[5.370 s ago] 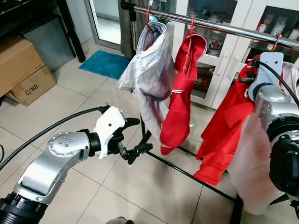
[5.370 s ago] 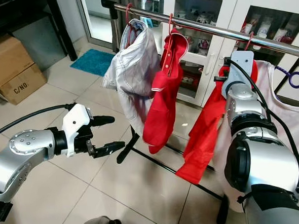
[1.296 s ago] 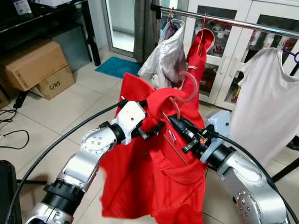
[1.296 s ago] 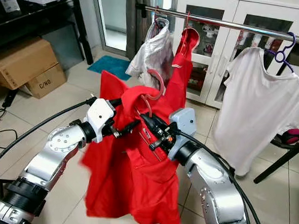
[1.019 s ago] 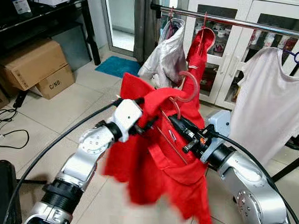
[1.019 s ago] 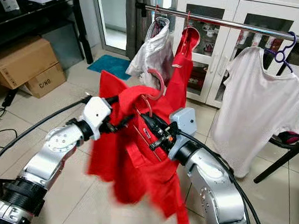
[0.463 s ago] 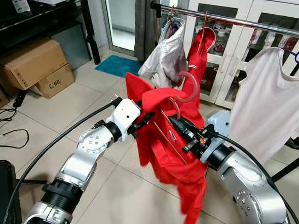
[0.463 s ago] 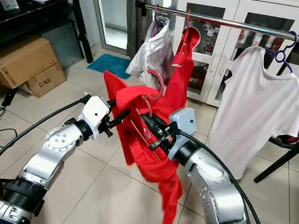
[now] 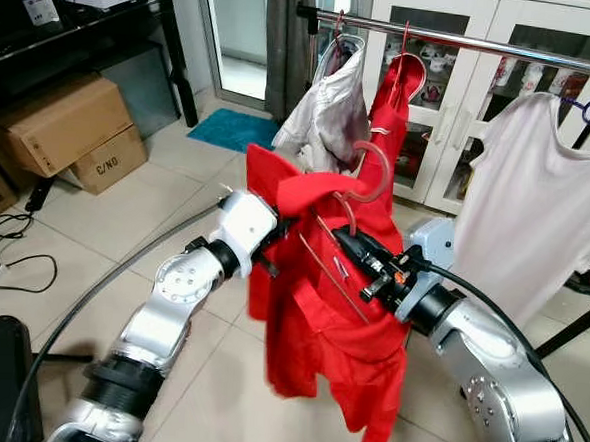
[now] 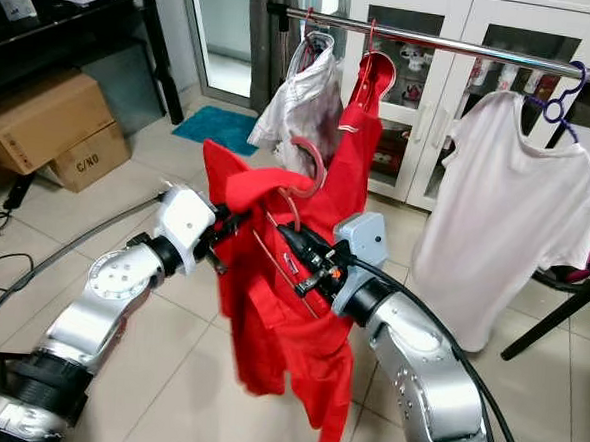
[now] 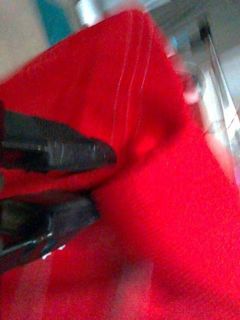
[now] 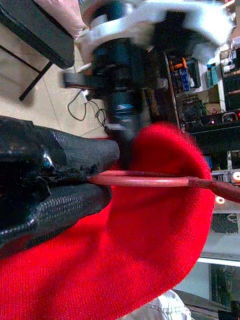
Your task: Hang hanger
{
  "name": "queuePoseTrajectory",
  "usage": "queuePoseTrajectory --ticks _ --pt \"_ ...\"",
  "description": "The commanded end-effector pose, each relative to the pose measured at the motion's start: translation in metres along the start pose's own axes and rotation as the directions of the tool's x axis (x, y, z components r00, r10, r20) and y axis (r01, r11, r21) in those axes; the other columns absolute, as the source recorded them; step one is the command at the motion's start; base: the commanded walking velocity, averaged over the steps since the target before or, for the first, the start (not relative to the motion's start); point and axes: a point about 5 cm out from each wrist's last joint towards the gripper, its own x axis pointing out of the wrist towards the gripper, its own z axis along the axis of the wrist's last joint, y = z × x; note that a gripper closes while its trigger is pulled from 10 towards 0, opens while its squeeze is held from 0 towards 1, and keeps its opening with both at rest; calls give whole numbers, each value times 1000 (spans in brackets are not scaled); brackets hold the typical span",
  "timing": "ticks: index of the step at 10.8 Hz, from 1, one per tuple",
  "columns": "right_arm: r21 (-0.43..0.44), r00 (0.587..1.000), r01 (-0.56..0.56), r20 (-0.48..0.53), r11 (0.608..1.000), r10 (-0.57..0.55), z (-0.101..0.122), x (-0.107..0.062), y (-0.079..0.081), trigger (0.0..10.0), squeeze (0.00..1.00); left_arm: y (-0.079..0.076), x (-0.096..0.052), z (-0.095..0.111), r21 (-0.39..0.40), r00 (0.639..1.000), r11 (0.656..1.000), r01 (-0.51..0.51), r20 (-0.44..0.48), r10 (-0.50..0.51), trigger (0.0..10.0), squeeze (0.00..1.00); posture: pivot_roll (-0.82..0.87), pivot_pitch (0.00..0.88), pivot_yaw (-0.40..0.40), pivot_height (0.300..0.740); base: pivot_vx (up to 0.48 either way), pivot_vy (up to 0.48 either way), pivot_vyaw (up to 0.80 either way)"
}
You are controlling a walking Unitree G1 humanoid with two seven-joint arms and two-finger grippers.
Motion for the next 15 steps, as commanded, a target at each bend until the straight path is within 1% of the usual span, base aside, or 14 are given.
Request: queuePoseTrajectory --ticks 1,3,5,7,9,10,11,12,13,14,15 --pt "-6 999 -7 45 1000 7 10 4 1 0 0 3 -1 7 -132 997 990 -44 62 53 0 0 -110 0 99 740 0 0 0" --pt "-6 999 -4 44 1000 4 9 4 1 0 0 3 -1 6 -139 996 989 -54 64 63 0 0 -112 0 101 740 0 0 0" --pt "-7 999 -1 42 1000 1 9 3 0 0 0 3 -1 7 -179 995 982 -56 67 69 0 0 -112 0 100 740 0 0 0" --pt "-8 999 -3 38 1000 3 9 3 0 0 0 4 -3 5 -196 995 979 -58 67 73 0 0 -111 0 96 740 0 0 0" --pt "-10 999 -1 35 1000 2 9 3 -1 0 0 8 -6 6 -183 989 977 -111 78 127 0 0 -112 0 96 740 0 0 0" --pt "-36 1000 14 12 999 -14 9 4 -3 0 0 17 -7 5 -158 975 968 -197 72 210 0 0 -111 0 94 740 0 0 0" --pt "-55 1000 24 -2 998 -24 9 3 -5 0 0 22 -9 5 -147 970 964 -222 66 234 0 0 -112 0 95 740 0 0 0" --pt "-170 997 15 -74 985 -28 7 0 -14 0 0 35 -14 10 -78 979 977 -198 41 202 0 0 -113 0 94 740 0 0 0" --pt "-242 991 -10 -135 970 -23 5 -5 -21 0 0 49 -18 17 32 986 986 -166 13 166 0 0 -111 0 94 740 0 0 0" --pt "-283 982 -55 -191 957 0 1 -11 -25 0 0 64 -22 27 168 990 977 -134 -26 141 0 0 -107 0 94 740 0 0 0" --pt "-305 972 -110 -232 946 38 -1 -15 -25 0 0 77 -26 35 281 987 953 -112 -76 138 0 0 -108 0 96 740 0 0 0"
